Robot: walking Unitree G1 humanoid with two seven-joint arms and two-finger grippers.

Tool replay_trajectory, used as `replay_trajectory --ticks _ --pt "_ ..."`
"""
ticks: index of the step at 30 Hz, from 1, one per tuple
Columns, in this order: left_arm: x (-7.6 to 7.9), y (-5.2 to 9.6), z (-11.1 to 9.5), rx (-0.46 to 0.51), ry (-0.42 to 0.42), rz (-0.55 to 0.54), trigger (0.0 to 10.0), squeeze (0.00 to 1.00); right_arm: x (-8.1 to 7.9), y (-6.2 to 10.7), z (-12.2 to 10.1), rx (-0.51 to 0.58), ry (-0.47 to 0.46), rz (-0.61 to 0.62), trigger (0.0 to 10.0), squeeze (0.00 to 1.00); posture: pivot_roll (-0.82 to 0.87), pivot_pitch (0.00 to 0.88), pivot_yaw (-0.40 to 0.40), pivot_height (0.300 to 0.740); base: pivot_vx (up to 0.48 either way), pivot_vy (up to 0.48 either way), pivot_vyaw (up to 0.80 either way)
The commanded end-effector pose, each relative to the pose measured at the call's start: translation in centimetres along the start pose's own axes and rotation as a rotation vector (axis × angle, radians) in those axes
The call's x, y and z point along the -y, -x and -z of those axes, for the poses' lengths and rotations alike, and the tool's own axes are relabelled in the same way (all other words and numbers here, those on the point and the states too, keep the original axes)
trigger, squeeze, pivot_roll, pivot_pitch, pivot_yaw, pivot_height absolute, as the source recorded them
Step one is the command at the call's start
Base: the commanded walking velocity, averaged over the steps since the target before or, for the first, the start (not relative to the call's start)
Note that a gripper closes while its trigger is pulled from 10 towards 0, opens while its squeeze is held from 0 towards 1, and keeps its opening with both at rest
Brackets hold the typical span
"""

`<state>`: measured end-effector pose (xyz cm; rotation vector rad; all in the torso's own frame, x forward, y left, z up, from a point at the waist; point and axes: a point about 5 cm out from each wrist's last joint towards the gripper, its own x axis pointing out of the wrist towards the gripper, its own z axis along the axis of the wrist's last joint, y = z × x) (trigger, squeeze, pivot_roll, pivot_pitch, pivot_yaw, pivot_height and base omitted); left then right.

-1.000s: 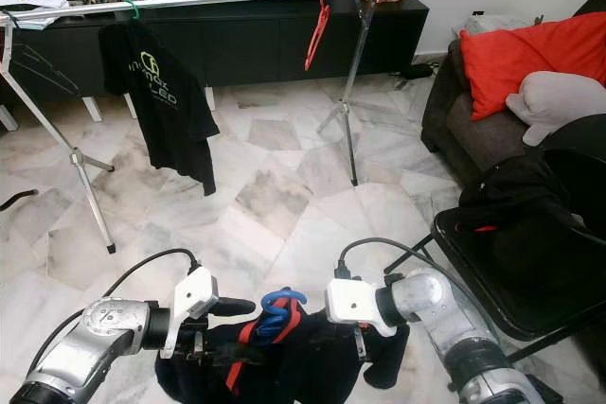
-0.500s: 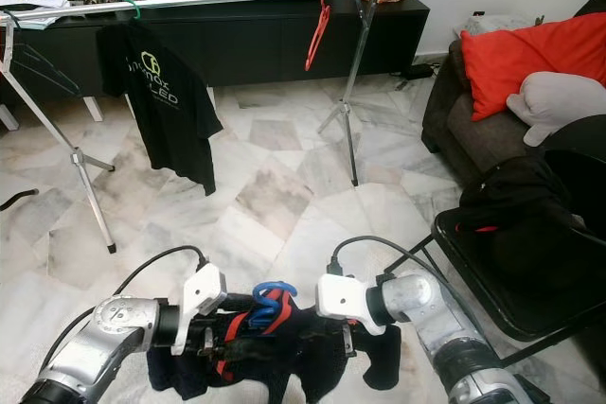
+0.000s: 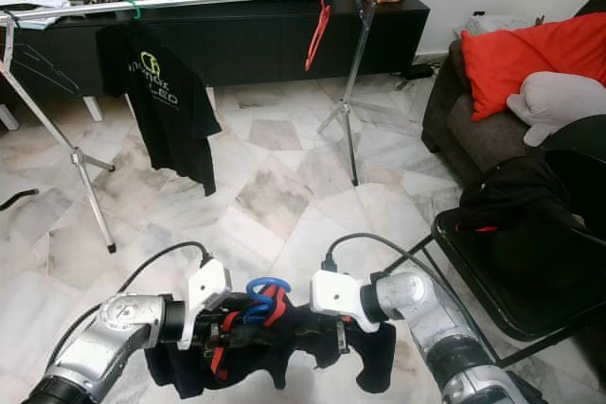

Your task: Hang hanger

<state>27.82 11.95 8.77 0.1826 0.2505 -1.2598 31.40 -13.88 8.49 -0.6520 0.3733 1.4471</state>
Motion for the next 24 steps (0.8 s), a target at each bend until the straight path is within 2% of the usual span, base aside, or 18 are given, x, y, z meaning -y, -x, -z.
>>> replay_trajectory --ticks 1,24 --pt "0.17 -0.15 0.53 -0.029 -0.001 0.014 0.0 0.0 0.84 0.49 -1.0 0.038 0.024 0.039 0.0 0.0 -0.04 0.125 -0.079 0.721 0.0 0.0 0.0" --pt "-0.03 -0.25 0.75 -0.048 -0.03 0.01 0.0 0.0 1.21 0.69 -1.2 0.055 0.004 0.055 0.0 0.0 -0.04 0.122 -0.081 0.721 0.0 0.0 0.0"
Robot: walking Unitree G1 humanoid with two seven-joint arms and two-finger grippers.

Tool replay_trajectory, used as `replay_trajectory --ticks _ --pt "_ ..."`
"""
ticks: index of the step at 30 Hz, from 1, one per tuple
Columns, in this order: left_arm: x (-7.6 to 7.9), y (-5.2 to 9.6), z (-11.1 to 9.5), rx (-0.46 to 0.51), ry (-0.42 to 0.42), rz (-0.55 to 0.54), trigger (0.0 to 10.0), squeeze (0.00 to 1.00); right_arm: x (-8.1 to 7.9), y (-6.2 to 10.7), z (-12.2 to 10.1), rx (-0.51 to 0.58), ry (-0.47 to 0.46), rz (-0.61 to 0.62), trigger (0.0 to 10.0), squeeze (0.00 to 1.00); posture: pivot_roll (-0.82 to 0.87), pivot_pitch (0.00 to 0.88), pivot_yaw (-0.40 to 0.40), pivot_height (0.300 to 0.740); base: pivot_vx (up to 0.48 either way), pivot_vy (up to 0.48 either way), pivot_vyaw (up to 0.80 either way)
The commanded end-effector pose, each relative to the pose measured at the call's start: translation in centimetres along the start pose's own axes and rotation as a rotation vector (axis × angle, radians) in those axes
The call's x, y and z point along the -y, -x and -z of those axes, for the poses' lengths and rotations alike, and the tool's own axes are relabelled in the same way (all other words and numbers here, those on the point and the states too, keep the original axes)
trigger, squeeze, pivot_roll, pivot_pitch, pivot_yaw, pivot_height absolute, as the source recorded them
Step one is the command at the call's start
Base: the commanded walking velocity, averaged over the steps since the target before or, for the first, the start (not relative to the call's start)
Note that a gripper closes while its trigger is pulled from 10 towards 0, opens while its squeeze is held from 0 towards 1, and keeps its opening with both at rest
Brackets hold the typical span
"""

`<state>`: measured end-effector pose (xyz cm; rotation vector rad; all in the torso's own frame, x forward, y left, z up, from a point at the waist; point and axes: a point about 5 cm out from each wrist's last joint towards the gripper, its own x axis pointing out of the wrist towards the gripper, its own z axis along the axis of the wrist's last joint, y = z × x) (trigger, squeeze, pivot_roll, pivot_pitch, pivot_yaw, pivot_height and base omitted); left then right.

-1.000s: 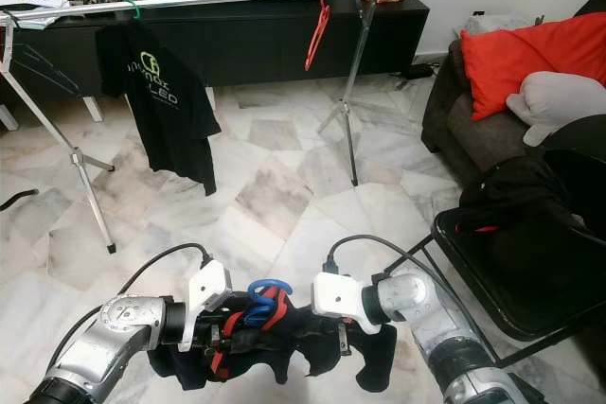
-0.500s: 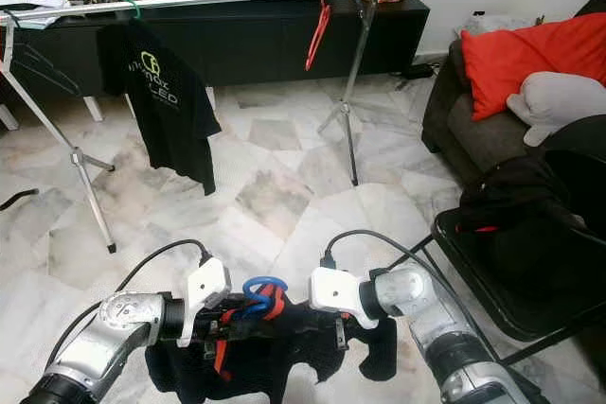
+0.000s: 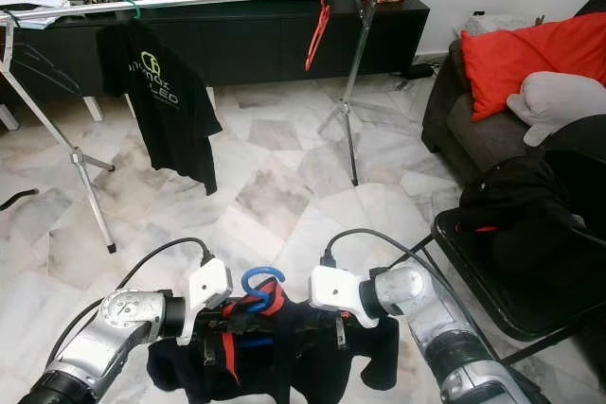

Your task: Hang hanger

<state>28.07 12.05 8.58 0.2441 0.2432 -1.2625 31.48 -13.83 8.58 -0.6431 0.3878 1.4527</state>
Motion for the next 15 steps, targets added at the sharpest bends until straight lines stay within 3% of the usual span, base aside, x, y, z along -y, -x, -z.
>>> replay_trajectory --ticks 1,6,8,9,10,15 --pt "0.27 -0.21 0.58 -0.02 0.02 0.015 0.0 0.0 1.11 0.65 -1.13 0.058 0.016 0.069 0.0 0.0 -0.04 0.121 -0.08 0.721 0.0 0.0 0.0" --pt "0.3 -0.23 0.55 -0.009 0.027 0.021 0.0 0.0 1.17 0.62 -1.13 0.056 0.016 0.077 0.0 0.0 -0.04 0.115 -0.077 0.721 0.0 0.0 0.0" --pt "0.27 -0.2 0.48 -0.004 0.028 0.022 0.0 0.0 1.17 0.62 -1.13 0.056 0.017 0.077 2.6 0.0 -0.04 0.115 -0.077 0.721 0.0 0.0 0.0" --pt "0.26 -0.19 0.46 -0.003 0.028 0.022 0.0 0.0 1.17 0.62 -1.13 0.056 0.017 0.078 2.6 0.0 -0.04 0.115 -0.077 0.721 0.0 0.0 0.0" --pt "0.24 -0.19 0.44 -0.001 0.029 0.025 0.0 0.0 1.1 0.61 -1.02 0.049 0.023 0.075 10.0 0.0 -0.04 0.108 -0.074 0.721 0.0 0.0 0.0" --pt "0.27 -0.18 0.46 0.0 0.031 0.03 0.0 0.0 1.02 0.59 -0.89 0.051 0.018 0.078 10.0 0.0 -0.04 0.101 -0.071 0.721 0.0 0.0 0.0"
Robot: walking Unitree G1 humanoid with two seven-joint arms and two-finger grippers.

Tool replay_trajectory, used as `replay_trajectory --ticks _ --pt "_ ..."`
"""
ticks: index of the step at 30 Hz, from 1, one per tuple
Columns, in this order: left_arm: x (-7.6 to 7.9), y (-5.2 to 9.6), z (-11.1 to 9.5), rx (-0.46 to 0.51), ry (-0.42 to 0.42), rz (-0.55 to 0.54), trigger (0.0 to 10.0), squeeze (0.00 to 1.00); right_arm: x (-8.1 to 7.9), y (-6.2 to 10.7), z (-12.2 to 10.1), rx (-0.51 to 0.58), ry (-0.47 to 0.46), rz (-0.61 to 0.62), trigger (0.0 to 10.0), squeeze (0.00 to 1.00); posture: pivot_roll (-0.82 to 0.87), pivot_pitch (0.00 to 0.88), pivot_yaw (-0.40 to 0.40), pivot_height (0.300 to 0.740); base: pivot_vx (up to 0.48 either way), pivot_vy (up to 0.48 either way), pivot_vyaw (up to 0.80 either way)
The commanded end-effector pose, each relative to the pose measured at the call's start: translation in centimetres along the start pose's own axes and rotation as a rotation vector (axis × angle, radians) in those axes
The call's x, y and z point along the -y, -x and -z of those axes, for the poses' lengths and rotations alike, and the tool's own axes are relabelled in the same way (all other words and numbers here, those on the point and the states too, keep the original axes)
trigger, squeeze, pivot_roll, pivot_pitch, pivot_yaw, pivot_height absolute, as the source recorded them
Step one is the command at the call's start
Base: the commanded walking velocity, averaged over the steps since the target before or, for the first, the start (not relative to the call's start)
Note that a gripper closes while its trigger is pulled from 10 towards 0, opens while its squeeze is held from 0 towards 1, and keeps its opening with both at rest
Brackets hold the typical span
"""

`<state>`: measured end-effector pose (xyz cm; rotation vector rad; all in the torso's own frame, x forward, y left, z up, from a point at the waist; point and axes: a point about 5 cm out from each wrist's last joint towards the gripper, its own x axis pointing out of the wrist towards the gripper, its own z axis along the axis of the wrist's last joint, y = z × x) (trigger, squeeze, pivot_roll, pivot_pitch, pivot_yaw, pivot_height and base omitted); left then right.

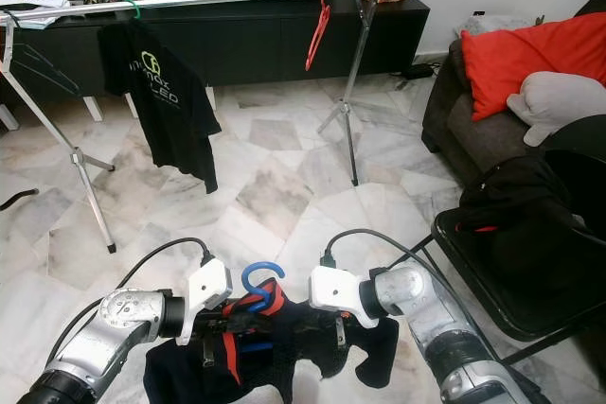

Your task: Hang hanger

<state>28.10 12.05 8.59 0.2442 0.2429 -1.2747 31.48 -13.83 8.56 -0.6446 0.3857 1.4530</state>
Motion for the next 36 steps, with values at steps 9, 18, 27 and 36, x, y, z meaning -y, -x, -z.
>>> replay_trajectory --ticks 9,18,27,36 --pt "0.3 -0.1 0.6 -0.005 0.038 0.022 0.0 0.0 0.9 0.6 -0.8 0.058 -0.004 0.057 10.0 1.0 -0.04 0.1 -0.072 0.721 0.0 0.0 0.0" --pt "0.2 0.0 0.9 -0.012 0.045 0.01 0.0 0.0 0.4 1.1 -0.5 0.032 -0.007 -0.024 10.0 1.0 -0.04 0.107 -0.077 0.721 0.0 0.0 0.0" --pt "-0.5 0.2 2.1 -0.065 0.03 -0.096 0.0 0.0 -0.3 1.9 0.3 -0.021 -0.016 -0.12 10.0 1.0 -0.05 0.115 -0.078 0.721 0.0 0.0 0.0" --pt "-2.1 0.7 3.6 -0.129 0.005 -0.328 0.0 0.0 0.4 3.0 0.5 -0.022 -0.02 0.001 10.0 1.0 -0.05 0.123 -0.073 0.721 0.0 0.0 0.0"
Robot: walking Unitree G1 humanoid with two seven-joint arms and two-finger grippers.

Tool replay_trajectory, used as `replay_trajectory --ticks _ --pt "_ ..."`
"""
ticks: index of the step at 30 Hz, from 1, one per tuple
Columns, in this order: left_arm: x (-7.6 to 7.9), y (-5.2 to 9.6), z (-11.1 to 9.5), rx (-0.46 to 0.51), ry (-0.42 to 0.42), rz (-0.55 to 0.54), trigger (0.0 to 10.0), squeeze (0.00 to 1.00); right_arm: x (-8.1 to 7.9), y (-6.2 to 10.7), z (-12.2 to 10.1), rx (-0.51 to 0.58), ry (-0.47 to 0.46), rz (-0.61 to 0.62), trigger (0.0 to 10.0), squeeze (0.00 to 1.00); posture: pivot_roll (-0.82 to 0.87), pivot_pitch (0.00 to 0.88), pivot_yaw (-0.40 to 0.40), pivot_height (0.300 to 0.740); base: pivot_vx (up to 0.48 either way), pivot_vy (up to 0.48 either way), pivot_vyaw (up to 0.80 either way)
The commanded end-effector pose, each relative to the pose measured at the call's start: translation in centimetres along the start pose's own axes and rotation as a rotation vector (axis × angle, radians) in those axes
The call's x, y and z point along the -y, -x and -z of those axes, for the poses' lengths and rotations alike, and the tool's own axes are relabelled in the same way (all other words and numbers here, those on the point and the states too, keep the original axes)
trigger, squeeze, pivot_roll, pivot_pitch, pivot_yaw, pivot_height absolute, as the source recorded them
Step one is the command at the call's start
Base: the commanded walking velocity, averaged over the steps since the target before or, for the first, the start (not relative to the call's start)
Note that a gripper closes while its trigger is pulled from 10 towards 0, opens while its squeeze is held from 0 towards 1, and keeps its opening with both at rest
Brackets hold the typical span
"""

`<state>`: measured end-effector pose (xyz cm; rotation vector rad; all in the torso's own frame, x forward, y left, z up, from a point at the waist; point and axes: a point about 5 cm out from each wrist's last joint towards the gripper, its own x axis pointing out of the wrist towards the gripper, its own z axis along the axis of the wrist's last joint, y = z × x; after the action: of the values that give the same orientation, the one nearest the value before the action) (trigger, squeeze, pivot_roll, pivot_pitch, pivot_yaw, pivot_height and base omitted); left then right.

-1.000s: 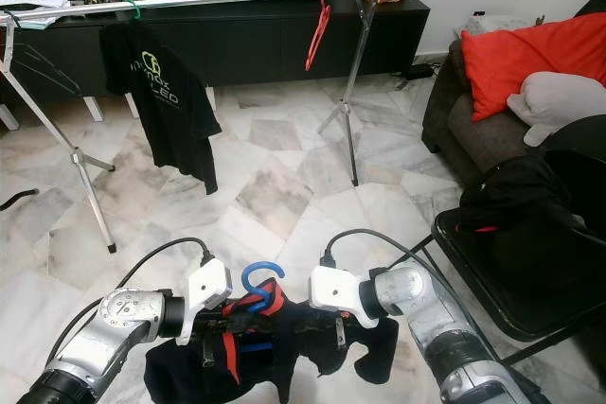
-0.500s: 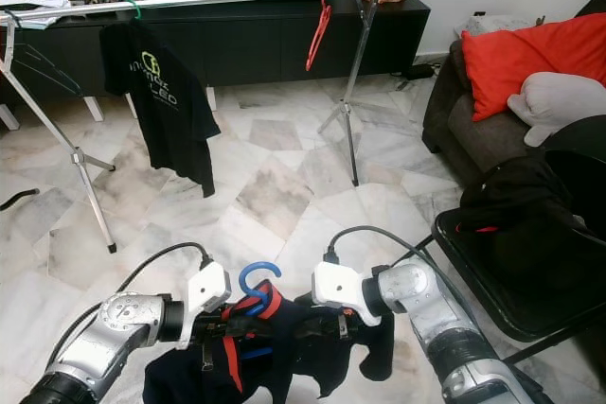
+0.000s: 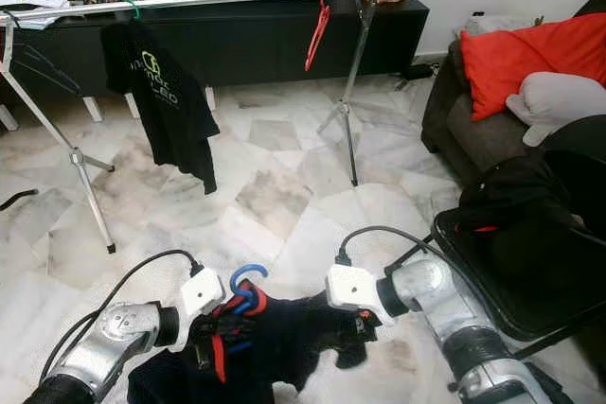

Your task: Hang hanger

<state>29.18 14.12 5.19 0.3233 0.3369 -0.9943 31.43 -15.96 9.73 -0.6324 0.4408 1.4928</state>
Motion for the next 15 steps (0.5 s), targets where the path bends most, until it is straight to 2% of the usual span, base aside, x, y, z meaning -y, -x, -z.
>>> replay_trajectory --ticks 1,3,4,5,6,7,8,9,10,11,12,15 --pt "-0.9 0.1 -0.1 0.004 -0.024 -0.095 0.0 0.0 0.4 0.8 0.1 0.003 0.003 0.078 10.0 1.0 -0.05 0.124 -0.073 0.721 0.0 0.0 0.0" --pt "-1.1 0.1 0.0 0.003 -0.03 -0.126 0.0 0.0 0.5 0.9 0.2 0.007 -0.004 0.109 10.0 1.0 -0.06 0.125 -0.073 0.721 0.0 0.0 0.0" --pt "-1.8 0.2 0.3 -0.017 -0.054 -0.245 0.0 0.0 0.8 1.0 0.5 0.02 -0.031 0.181 10.0 1.0 -0.06 0.125 -0.072 0.721 0.0 0.0 0.0" --pt "-2.2 0.3 0.6 -0.028 -0.048 -0.314 0.0 0.0 0.9 1.1 0.7 0.028 -0.046 0.236 10.0 0.82 -0.06 0.123 -0.068 0.721 0.0 0.0 0.0" --pt "-2.7 0.5 0.8 -0.035 -0.049 -0.38 0.5 0.0 1.0 1.1 1.0 0.033 -0.076 0.289 10.0 0.0 -0.06 0.123 -0.068 0.721 0.0 0.0 0.0" --pt "-3.1 0.8 1.1 -0.049 -0.047 -0.453 2.5 0.0 1.1 1.0 1.4 0.037 -0.093 0.349 10.0 0.0 -0.06 0.122 -0.062 0.721 0.0 0.0 0.0" --pt "-3.4 1.1 1.4 -0.059 -0.037 -0.501 3.6 0.0 1.0 0.9 1.9 0.035 -0.122 0.405 10.0 0.0 -0.06 0.122 -0.06 0.721 0.0 0.0 0.0" --pt "-3.6 1.4 1.7 -0.058 -0.024 -0.537 9.8 0.0 0.9 0.7 2.5 0.037 -0.167 0.447 10.0 0.0 -0.06 0.122 -0.054 0.721 0.0 0.0 0.0" --pt "-3.9 2.1 2.2 -0.047 0.012 -0.609 10.0 0.0 0.4 0.3 3.6 0.064 -0.266 0.543 10.0 0.0 -0.07 0.119 -0.044 0.721 0.0 0.0 0.0" --pt "-3.9 2.1 2.2 -0.047 0.012 -0.609 10.0 0.0 0.4 0.3 3.6 0.064 -0.266 0.543 10.0 0.0 -0.07 0.119 -0.044 0.721 0.0 0.0 0.0" --pt "-3.9 2.4 2.4 -0.042 0.026 -0.631 10.0 0.0 0.2 0.1 4.0 0.075 -0.305 0.576 10.0 0.0 -0.07 0.118 -0.041 0.721 0.0 0.0 0.0" --pt "-4.0 3.2 3.0 0.0 0.073 -0.71 10.0 0.0 -1.1 -0.9 5.8 0.143 -0.494 0.715 10.0 0.0 -0.06 0.116 -0.026 0.721 0.0 0.0 0.0"
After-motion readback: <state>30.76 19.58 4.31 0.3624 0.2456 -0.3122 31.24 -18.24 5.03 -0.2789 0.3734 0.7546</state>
